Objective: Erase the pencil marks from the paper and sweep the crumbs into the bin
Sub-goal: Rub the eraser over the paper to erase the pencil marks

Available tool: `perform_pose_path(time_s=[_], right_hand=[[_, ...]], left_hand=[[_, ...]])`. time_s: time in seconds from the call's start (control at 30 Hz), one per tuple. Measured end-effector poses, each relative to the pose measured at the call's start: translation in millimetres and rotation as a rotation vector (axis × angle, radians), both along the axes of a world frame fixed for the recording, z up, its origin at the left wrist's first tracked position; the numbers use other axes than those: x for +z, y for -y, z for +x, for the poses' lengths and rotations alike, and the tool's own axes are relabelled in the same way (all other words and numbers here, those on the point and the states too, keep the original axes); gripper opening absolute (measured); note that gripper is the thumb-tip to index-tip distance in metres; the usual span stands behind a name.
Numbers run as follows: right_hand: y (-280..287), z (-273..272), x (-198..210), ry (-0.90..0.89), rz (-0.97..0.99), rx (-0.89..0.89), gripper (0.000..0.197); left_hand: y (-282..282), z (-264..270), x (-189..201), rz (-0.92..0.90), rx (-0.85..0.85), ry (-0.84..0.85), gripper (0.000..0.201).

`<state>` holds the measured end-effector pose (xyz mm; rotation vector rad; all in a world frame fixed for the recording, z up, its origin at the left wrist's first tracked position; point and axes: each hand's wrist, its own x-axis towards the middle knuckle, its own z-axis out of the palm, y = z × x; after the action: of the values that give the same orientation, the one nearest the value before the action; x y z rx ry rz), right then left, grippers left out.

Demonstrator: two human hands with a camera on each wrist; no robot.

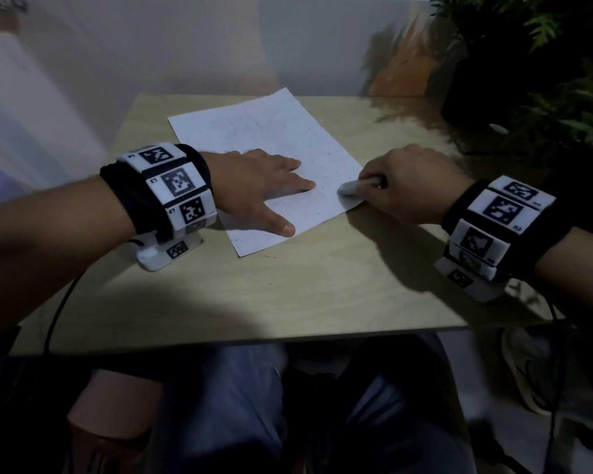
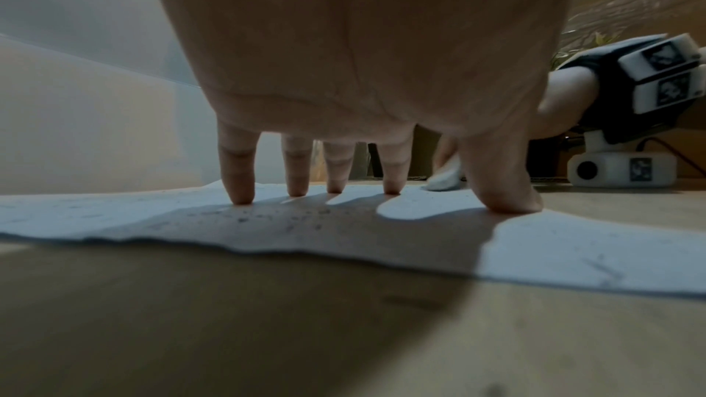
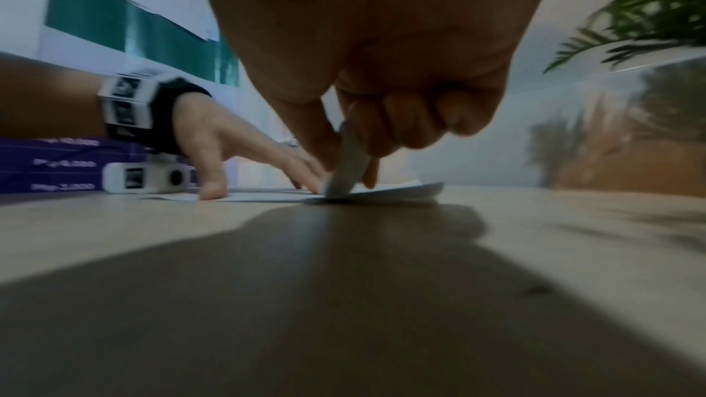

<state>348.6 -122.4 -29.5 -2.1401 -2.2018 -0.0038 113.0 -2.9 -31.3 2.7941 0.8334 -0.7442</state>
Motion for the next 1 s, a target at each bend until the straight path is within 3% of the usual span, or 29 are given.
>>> perform_pose_path(time_s=[0.1, 0.2, 0.27, 0.37, 0.5, 0.57, 0.67, 0.73, 0.87, 1.0], right_hand=[[1, -15, -6, 0.049, 0.026, 0.071, 0.042], [4, -30, -7, -0.051, -0.036, 0.206, 0.048], [-3, -24, -2, -0.064, -0.037, 0.128, 0.051], [-9, -21, -3, 0.065, 0.02, 0.044, 0.046], [-2, -43, -7, -0.034, -0.028, 0.241, 0.044], [-6, -38, -3, -0.098, -0.072, 0.207, 0.048], [-14, -25, -3, 0.026, 0.002, 0.067, 0.048], [-11, -31, -5, 0.073, 0.036, 0.097, 0.042], [-2, -43, -2, -0.111, -0.086, 0.269, 0.044], [-10, -28, -2, 0.017, -0.03, 0.067, 0.052]], left_hand=[[2, 0, 2, -0.005, -0.004, -0.001, 0.101], [3, 0, 4, -0.003, -0.002, 0.002, 0.101], [3, 1, 3, 0.002, -0.009, 0.002, 0.102], [1, 0, 0, 0.002, -0.004, 0.01, 0.105], [0, 1, 0, 0.0, -0.02, 0.019, 0.106], [0, 1, 0, 0.0, -0.009, 0.015, 0.107], [-1, 0, -2, 0.0, -0.002, 0.019, 0.108], [-1, 1, -1, -0.005, 0.0, 0.027, 0.107], [-1, 0, 0, -0.026, -0.002, 0.039, 0.106], [1, 0, 1, 0.002, 0.01, 0.025, 0.101]])
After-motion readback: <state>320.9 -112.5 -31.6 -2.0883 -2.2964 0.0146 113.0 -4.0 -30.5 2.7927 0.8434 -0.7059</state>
